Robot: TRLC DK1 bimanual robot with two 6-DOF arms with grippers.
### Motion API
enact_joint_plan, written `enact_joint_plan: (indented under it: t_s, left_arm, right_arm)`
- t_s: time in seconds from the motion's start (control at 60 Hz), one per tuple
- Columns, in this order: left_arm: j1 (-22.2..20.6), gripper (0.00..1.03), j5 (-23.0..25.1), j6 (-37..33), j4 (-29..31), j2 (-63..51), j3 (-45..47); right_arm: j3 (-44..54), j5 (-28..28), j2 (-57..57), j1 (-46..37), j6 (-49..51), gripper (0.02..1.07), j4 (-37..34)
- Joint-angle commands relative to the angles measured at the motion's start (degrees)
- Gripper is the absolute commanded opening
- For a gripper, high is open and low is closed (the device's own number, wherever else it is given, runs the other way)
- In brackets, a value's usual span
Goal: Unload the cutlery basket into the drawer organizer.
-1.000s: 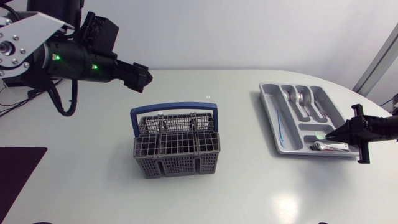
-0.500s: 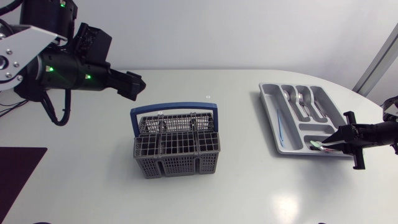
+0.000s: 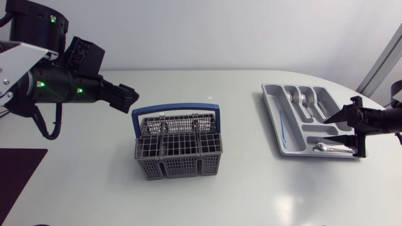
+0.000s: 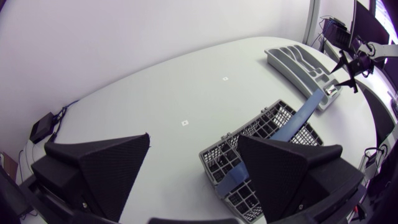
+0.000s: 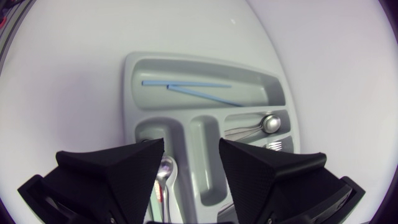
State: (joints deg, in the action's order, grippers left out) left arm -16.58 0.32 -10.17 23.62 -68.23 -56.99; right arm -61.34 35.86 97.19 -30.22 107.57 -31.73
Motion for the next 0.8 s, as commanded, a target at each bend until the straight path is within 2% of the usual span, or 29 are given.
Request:
enact_joint_plan:
  t_s: [0.0,0.167,0.217,0.383,0.483,0.6,0.783]
  left_arm:
    - [0.93,0.98,-0.23,-1.08,0.38,1.61,2.85]
    - [2.25,0.98,-0.23,-3.36,1.87,3.71,5.75]
    - [2.69,0.98,-0.23,-4.15,2.4,4.51,6.72]
    - [3.83,0.98,0.03,-8.19,4.42,7.05,9.71]
    - [3.75,0.98,0.21,-9.69,4.77,7.58,11.73]
    - [3.31,0.98,0.3,-10.66,4.77,7.58,12.87]
    - [-0.47,0.98,0.3,-10.66,3.01,3.89,15.16]
  right_arm:
    - [2.45,1.32,-3.67,2.8,-6.23,0.78,-1.41]
    - [5.79,3.61,-9.91,9.04,-14.84,0.78,-1.41]
    - [7.2,3.87,-12.02,11.32,-17.31,0.81,-1.32]
    - [11.95,3.96,-17.56,21.08,-26.97,0.82,0.44]
    - [15.2,3.52,-20.02,27.4,-34.71,0.82,5.97]
    - [16.34,2.29,-20.37,33.38,-40.77,0.82,9.23]
    - [17.48,-0.17,-18.88,41.29,-48.59,0.84,15.2]
